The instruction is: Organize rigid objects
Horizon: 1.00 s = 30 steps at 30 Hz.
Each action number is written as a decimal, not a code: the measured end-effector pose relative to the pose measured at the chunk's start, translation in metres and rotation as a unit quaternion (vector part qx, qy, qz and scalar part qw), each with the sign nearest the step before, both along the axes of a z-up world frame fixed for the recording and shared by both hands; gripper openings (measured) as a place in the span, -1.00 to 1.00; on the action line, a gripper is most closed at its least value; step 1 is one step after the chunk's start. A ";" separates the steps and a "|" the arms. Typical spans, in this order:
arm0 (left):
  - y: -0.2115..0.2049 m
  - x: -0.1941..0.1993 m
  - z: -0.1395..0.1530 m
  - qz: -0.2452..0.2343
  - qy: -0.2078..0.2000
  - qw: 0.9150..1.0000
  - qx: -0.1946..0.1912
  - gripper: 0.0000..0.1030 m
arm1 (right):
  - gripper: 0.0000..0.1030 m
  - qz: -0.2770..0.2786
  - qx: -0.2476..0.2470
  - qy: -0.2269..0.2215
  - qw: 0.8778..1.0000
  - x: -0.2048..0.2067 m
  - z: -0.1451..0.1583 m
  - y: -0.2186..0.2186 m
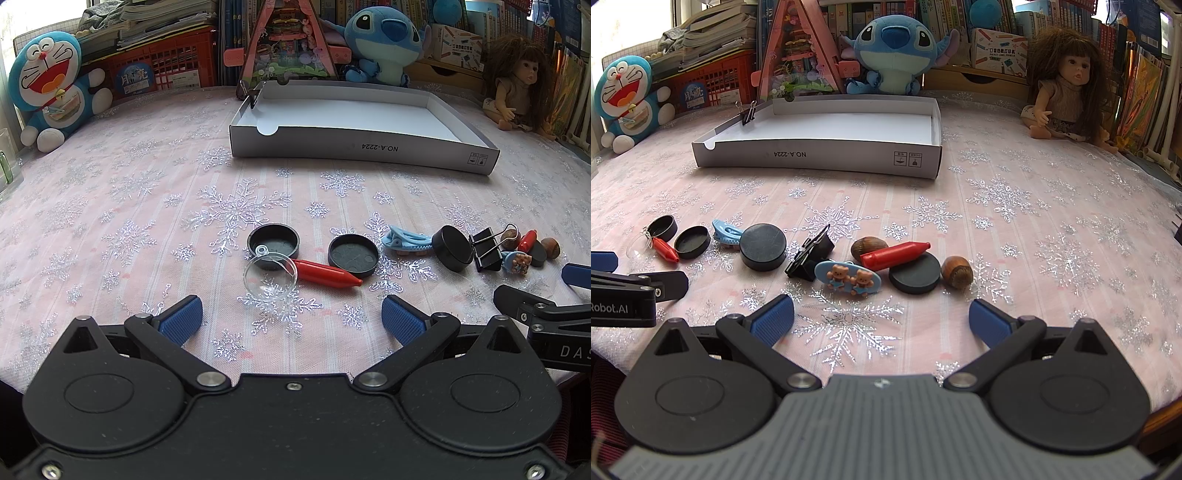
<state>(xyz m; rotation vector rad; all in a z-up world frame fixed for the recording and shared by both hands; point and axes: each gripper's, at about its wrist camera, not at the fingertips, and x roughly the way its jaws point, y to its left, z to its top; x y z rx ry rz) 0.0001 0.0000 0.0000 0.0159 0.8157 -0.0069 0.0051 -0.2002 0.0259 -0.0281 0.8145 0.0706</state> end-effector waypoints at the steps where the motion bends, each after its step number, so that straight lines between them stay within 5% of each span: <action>1: 0.000 0.000 0.000 0.000 0.000 1.000 0.000 1.00 | 1.00 0.000 0.000 0.000 1.000 0.000 0.000 0.000; 30: 0.005 0.000 0.001 -0.002 -0.004 1.000 -0.003 1.00 | 1.00 0.001 0.003 -0.010 1.000 -0.004 -0.002 -0.001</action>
